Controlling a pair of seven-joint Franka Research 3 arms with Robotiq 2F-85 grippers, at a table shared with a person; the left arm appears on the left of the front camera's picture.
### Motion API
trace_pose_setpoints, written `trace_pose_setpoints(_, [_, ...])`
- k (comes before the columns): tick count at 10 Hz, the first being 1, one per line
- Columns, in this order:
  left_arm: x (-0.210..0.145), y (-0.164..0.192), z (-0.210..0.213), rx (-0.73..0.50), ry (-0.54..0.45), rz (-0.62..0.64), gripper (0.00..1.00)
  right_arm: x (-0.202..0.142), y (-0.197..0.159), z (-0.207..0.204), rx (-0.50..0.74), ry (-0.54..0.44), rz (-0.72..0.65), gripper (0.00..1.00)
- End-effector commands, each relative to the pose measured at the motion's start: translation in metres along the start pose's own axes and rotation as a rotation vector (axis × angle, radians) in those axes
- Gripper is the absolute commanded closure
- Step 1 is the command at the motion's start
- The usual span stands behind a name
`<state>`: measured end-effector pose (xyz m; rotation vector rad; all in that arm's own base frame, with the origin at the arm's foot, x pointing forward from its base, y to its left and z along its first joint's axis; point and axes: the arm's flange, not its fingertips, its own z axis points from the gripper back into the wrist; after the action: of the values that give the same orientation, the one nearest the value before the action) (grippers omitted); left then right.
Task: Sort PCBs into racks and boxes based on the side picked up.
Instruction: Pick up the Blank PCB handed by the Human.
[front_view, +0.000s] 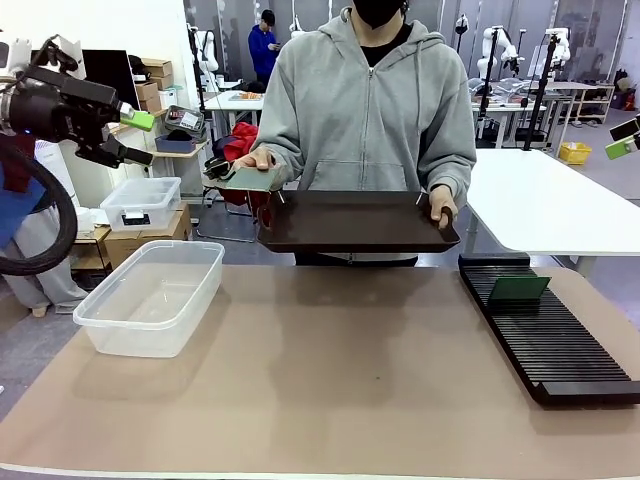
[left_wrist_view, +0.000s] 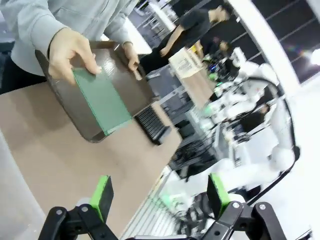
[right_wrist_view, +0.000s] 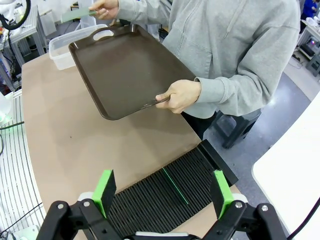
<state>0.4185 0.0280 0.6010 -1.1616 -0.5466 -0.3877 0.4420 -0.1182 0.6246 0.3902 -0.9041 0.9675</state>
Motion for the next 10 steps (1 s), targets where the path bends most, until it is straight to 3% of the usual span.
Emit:
trace_pose_setpoints(1, [0.016,0.017,0.0,-0.089,-0.036,0.109,0.0,0.0,0.001,-0.001,-0.004,0.007,-0.003,0.0])
trace_pose_setpoints(7, [0.035,0.1,-0.043,-0.189,0.083,0.302,0.0,0.0,0.001,-0.001,-0.004,0.007,-0.003,0.0])
trace_pose_setpoints(10, [0.035,0.104,-0.044,-0.211,0.068,0.34,0.0,0.0,0.001,-0.001,-0.004,0.007,-0.003,0.0])
